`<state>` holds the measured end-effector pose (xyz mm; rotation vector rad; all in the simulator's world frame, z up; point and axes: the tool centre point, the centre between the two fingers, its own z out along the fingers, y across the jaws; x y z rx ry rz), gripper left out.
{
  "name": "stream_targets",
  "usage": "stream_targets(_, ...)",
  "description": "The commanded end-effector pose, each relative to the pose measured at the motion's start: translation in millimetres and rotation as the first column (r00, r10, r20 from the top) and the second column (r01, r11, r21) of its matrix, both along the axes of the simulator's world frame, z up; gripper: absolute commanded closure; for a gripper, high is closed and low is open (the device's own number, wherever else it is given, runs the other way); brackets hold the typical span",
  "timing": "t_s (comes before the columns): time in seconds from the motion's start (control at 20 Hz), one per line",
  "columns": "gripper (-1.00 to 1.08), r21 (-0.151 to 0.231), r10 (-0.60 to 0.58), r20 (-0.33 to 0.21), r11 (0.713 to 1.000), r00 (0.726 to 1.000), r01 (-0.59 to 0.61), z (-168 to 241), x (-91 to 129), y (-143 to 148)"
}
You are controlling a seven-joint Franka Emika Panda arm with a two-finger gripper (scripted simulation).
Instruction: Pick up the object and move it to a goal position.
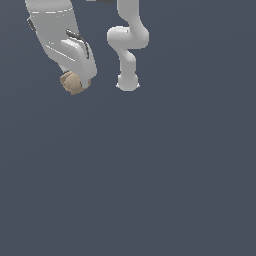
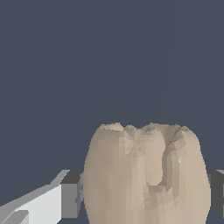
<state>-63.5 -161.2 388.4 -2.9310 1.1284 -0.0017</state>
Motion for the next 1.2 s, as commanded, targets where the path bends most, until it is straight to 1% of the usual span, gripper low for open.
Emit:
stream_targets(0.0,1.08,0.000,0.000,-0.001,1.000,1.000,0.000,25,0,-8)
stream_targets(0.25,1.08,0.000,0.001,-0.001,1.000,1.000,-0.001,65,1,-20)
stream_targets(0.55,1.08,-0.001,0.002,-0.001,1.000,1.000,-0.002,97,2,-30)
stream_targets(0.85,1.08,-0.001,0.002,-0.001,1.000,1.000,-0.002,114,4,-36)
stream_targets(1.15,1.08,-0.001,0.002,-0.001,1.000,1.000,-0.002,119,4,-38)
